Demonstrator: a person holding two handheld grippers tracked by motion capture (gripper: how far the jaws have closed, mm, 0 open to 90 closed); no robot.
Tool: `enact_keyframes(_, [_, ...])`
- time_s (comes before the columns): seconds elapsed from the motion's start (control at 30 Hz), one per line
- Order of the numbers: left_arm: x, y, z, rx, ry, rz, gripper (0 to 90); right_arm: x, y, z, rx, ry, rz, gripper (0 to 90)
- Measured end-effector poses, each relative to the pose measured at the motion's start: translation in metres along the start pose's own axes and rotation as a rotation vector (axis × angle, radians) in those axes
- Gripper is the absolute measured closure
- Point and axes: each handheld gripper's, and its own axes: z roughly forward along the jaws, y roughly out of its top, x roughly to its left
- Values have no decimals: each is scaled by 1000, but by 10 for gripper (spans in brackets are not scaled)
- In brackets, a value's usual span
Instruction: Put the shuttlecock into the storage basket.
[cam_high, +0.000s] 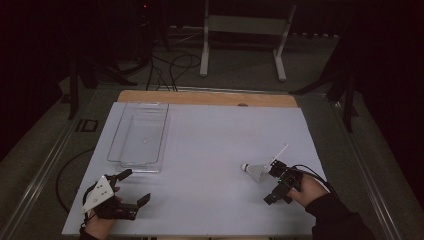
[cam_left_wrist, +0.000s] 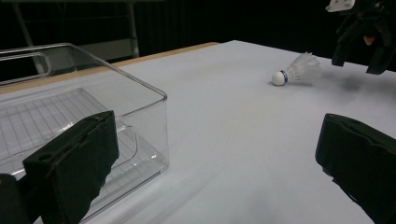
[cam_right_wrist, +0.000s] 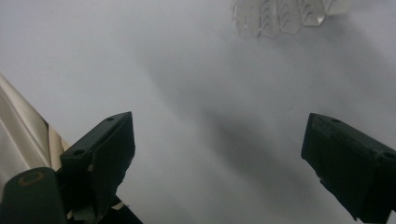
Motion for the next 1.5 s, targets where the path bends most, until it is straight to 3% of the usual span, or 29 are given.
enact_keyframes(0.73, [0, 0, 0, 4, -2, -1, 1, -3, 10, 4, -30, 23, 11, 99])
enact_keyframes(1.0, [0, 0, 0, 5, 1, -3, 1, -3, 16, 4, -48, 10, 3, 132])
enact_keyframes(1.17, [0, 0, 1, 5, -2, -3, 1, -2, 23, 9, -26, -4, 13, 135])
enact_keyframes(1.5, [0, 0, 1, 6, -4, -6, 1, -3, 32, 14, -32, -38, 8, 155])
